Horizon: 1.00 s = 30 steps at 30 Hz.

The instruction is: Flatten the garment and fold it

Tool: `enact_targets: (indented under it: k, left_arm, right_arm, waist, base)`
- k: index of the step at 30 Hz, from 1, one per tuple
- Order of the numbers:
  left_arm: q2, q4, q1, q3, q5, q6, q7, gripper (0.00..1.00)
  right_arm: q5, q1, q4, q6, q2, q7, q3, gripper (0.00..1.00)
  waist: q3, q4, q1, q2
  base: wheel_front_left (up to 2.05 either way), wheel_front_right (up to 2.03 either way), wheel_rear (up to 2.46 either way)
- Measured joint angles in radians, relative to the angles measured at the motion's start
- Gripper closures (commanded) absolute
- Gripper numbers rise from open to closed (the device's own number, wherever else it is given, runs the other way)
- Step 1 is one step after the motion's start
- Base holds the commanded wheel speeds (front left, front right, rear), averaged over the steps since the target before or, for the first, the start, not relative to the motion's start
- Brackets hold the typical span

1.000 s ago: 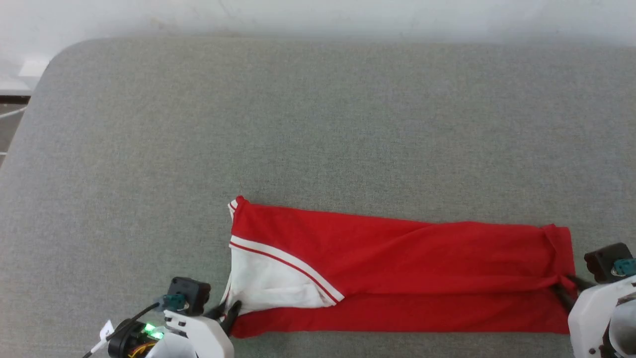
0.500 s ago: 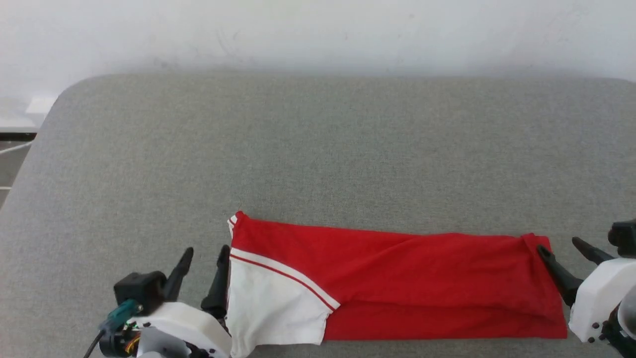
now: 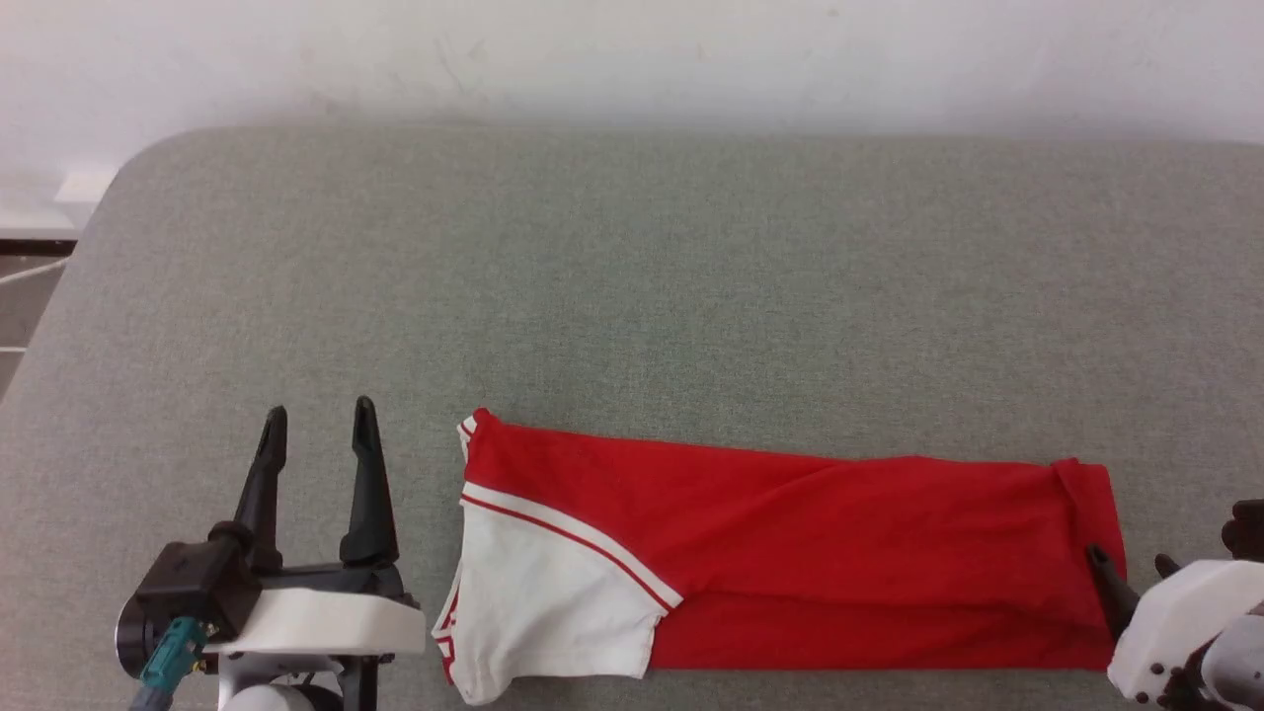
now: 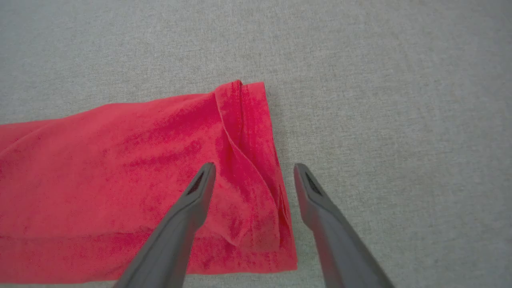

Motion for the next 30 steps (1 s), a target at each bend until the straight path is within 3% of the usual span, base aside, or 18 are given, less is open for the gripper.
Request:
enact_targets:
  k: [7,14,15,16,17,23,30]
  left_arm:
    - [-0.083,-0.011,0.010,0.071,0.109,-0.087,0.000,0.00]
    - [-0.129,0.009,0.008,0.109,0.154,-0.141,0.000,0.00]
    - [-0.133,0.013,0.007,0.113,0.157,-0.148,0.000,0.00]
    - [-0.137,0.016,0.007,0.119,0.160,-0.151,0.000,0.00]
    - [-0.141,0.018,0.007,0.123,0.164,-0.154,0.000,0.00]
    - [-0.150,0.035,0.007,0.144,0.176,-0.172,0.000,0.00]
    - [-0.156,0.035,0.008,0.144,0.181,-0.175,0.000,0.00]
  right_arm:
    - [-0.112,-0.058,0.135,0.000,0.048,-0.002,-0.081,0.00]
    - [-0.064,-0.080,0.194,-0.008,0.036,-0.003,-0.037,0.00]
    - [-0.058,-0.080,0.195,-0.008,0.027,-0.003,-0.025,0.35]
    - [-0.050,-0.080,0.196,-0.008,0.020,-0.003,-0.017,0.78]
    - [-0.042,-0.080,0.198,-0.008,0.014,-0.003,-0.010,1.00]
    - [-0.025,-0.086,0.209,-0.004,0.005,-0.046,0.016,1.00]
    - [-0.065,-0.106,0.222,0.002,-0.043,-0.090,-0.073,1.00]
  waist:
    - [0.038,0.016,0.0000,0.0000]
    - [0.067,0.033,-0.0001,0.0000]
    - [0.070,0.034,-0.0001,0.0000]
    - [0.072,0.035,-0.0002,0.0000]
    - [0.073,0.035,0.0000,0.0000]
    - [0.063,0.028,0.0001,-0.0001]
    - [0.044,0.015,0.0001,0.0000]
  base:
    - [0.00,0.00,0.00]
    - [0.00,0.00,0.00]
    - [0.00,0.00,0.00]
    - [0.00,0.00,0.00]
    - [0.00,0.00,0.00]
    - [0.00,0.00,0.00]
    - [0.00,0.00,0.00]
